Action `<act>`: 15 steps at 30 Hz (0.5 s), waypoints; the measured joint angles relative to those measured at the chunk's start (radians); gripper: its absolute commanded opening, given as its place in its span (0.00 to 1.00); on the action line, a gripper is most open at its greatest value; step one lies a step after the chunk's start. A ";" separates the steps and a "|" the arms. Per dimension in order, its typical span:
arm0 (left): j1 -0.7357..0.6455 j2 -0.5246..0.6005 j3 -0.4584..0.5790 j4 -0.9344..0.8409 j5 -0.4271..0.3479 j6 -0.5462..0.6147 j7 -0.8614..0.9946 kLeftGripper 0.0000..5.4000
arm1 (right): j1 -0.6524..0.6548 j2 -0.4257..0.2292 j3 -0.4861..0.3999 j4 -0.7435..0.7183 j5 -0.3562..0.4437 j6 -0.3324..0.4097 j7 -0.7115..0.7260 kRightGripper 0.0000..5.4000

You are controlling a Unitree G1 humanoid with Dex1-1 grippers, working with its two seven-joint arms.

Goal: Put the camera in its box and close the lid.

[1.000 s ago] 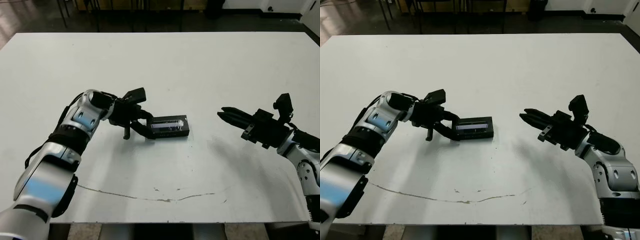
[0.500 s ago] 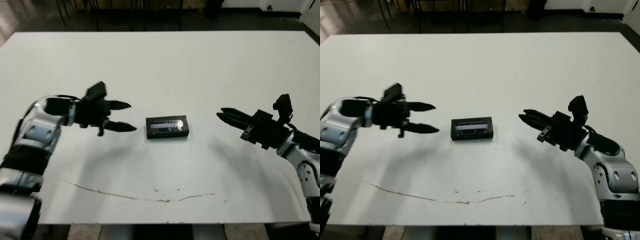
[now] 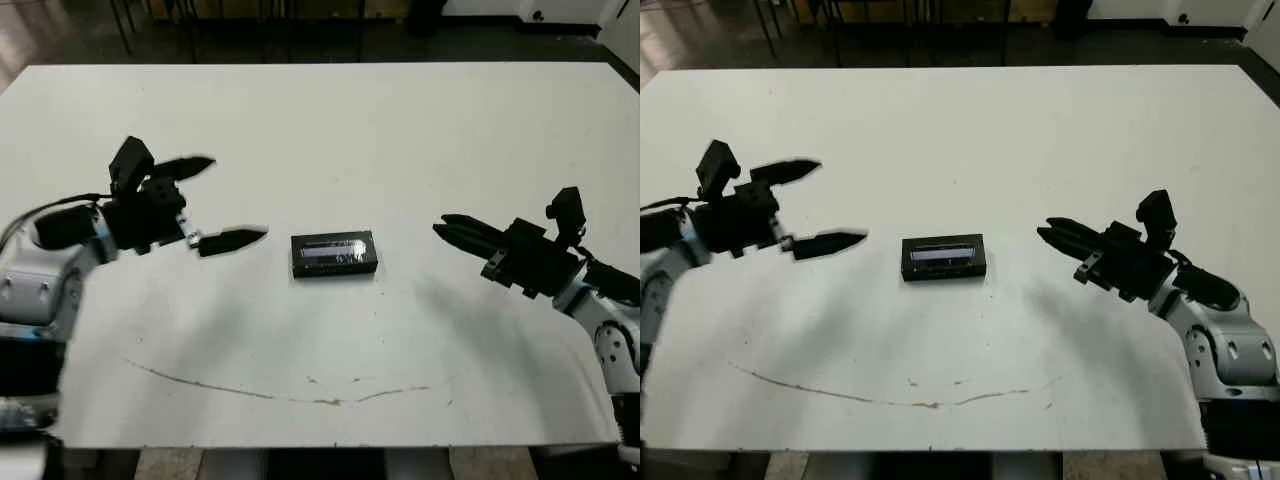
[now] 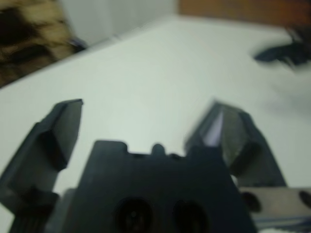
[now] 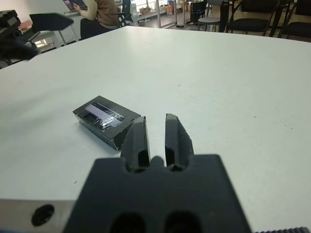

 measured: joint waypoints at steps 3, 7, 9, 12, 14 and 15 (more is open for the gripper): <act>0.023 -0.093 -0.013 -0.072 -0.003 -0.017 0.115 0.71 | 0.000 0.000 -0.001 0.003 0.002 -0.001 0.001 0.00; 0.027 -0.132 -0.083 -0.157 0.017 -0.033 0.169 0.53 | 0.000 0.000 -0.001 0.005 0.002 0.001 -0.002 0.00; 0.030 -0.133 -0.128 -0.170 0.037 -0.049 0.171 0.44 | 0.000 0.000 -0.002 0.004 0.004 0.003 -0.006 0.00; 0.033 -0.143 -0.193 -0.168 0.070 -0.053 0.185 0.31 | 0.001 0.000 -0.003 0.002 0.008 0.004 -0.007 0.00; 0.034 -0.155 -0.232 -0.167 0.089 -0.034 0.200 0.22 | 0.002 0.000 -0.004 -0.006 0.008 0.005 -0.009 0.00; 0.034 -0.164 -0.250 -0.167 0.097 -0.020 0.209 0.17 | 0.003 0.000 -0.005 -0.012 0.013 0.008 -0.015 0.00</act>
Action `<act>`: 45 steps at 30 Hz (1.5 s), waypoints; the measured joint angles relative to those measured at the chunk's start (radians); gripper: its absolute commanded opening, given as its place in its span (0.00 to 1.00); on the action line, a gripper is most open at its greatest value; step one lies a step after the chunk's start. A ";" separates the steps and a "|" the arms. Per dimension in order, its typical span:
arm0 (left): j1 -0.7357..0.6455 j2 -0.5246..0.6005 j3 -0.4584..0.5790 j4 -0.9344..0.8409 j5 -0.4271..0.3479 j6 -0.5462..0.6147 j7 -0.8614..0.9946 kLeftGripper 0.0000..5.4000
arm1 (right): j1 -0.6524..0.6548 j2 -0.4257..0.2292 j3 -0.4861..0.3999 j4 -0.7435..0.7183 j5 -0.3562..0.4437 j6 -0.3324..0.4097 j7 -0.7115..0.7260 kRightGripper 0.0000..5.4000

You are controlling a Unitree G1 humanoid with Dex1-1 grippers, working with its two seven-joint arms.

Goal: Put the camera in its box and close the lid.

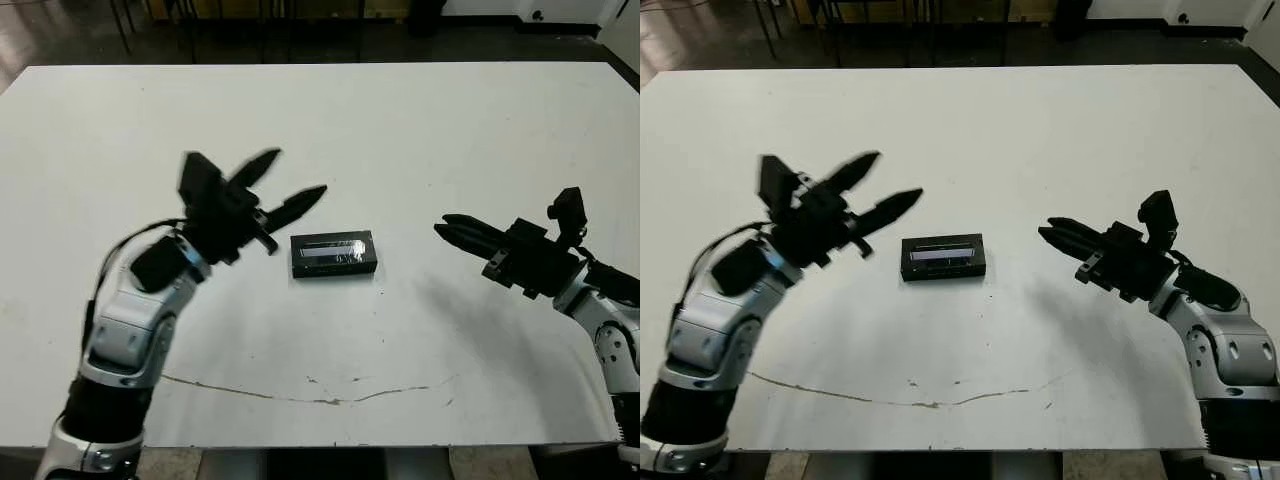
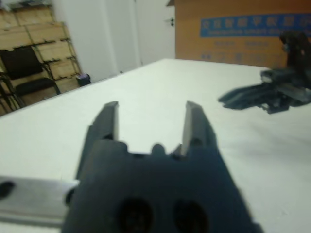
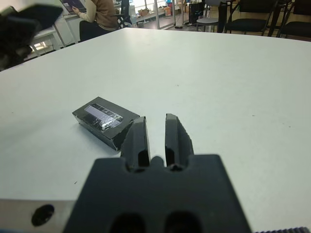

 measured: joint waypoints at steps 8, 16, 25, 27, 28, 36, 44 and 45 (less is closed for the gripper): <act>0.004 -0.070 -0.131 -0.011 0.067 0.208 0.125 0.00 | 0.003 0.000 -0.009 -0.006 0.020 0.029 -0.012 0.00; -0.022 -0.122 -0.192 0.083 0.135 0.388 0.214 0.00 | 0.019 -0.001 -0.019 -0.039 0.022 0.058 -0.034 0.00; -0.137 -0.160 -0.227 0.201 0.180 0.481 0.223 0.00 | 0.019 -0.001 -0.020 -0.036 0.021 0.058 -0.028 0.00; -0.142 -0.156 -0.234 0.205 0.185 0.486 0.219 0.00 | 0.019 -0.001 -0.020 -0.040 0.021 0.060 -0.034 0.00; -0.142 -0.152 -0.236 0.205 0.186 0.486 0.213 0.00 | 0.019 -0.001 -0.020 -0.041 0.021 0.063 -0.037 0.00; -0.017 -0.081 -0.167 0.034 0.098 0.465 0.112 0.00 | 0.021 0.002 -0.021 -0.047 0.021 0.061 -0.045 0.00; 0.110 -0.111 0.109 -0.153 -0.061 0.242 0.152 0.00 | 0.069 0.169 -0.064 -0.225 -0.006 0.018 -0.323 0.00; 0.110 -0.123 0.149 -0.160 -0.091 0.239 0.168 0.00 | 0.073 0.195 -0.060 -0.257 -0.035 0.011 -0.383 0.00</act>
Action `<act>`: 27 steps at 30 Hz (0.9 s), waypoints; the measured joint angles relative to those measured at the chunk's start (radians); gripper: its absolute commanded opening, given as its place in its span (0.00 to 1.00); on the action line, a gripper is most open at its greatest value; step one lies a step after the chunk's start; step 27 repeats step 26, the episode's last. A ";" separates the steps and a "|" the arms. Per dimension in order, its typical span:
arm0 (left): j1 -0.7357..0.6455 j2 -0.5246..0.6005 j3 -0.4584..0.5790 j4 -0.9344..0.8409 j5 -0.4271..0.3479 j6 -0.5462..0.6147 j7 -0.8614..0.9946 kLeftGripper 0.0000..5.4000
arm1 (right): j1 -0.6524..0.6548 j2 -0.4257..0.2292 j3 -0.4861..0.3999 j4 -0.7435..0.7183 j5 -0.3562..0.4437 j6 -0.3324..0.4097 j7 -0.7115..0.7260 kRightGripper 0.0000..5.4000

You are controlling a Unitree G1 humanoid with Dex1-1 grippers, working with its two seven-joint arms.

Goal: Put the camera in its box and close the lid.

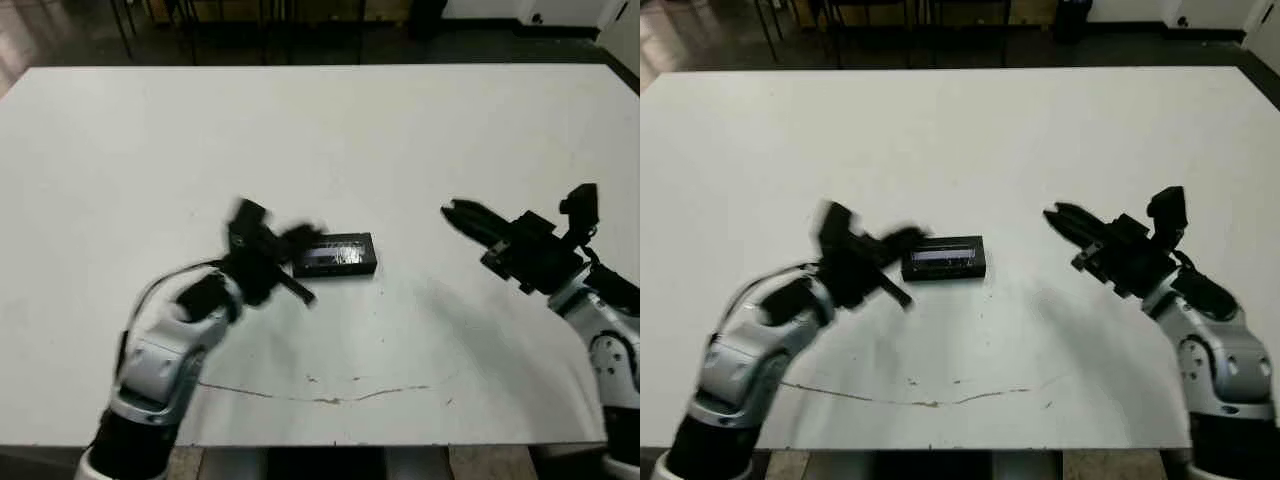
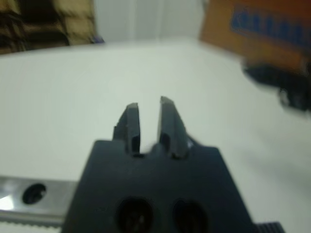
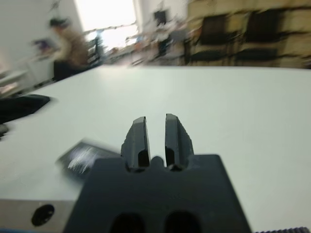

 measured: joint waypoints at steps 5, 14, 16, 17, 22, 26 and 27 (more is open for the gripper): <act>0.010 0.002 0.109 0.011 -0.010 -0.105 0.063 0.00 | 0.003 0.096 0.068 -0.062 -0.178 -0.079 -0.204 0.00; 0.090 0.003 0.081 0.235 0.287 -0.654 0.202 0.00 | 0.003 0.112 0.165 -0.015 -0.415 -0.229 -0.289 0.00; 0.100 -0.003 0.074 0.260 0.300 -0.678 0.220 0.00 | 0.006 0.124 0.171 -0.008 -0.443 -0.246 -0.312 0.00; 0.103 -0.005 0.069 0.271 0.308 -0.689 0.226 0.00 | 0.007 0.132 0.175 -0.002 -0.454 -0.252 -0.321 0.00; 0.127 -0.019 0.045 0.300 0.333 -0.713 0.254 0.00 | 0.026 0.145 0.180 0.024 -0.475 -0.285 -0.327 0.00; 0.132 -0.033 0.028 0.303 0.342 -0.716 0.263 0.00 | 0.027 0.149 0.177 0.033 -0.474 -0.296 -0.327 0.00; 0.132 -0.033 0.028 0.303 0.342 -0.716 0.263 0.00 | 0.027 0.149 0.177 0.033 -0.474 -0.296 -0.327 0.00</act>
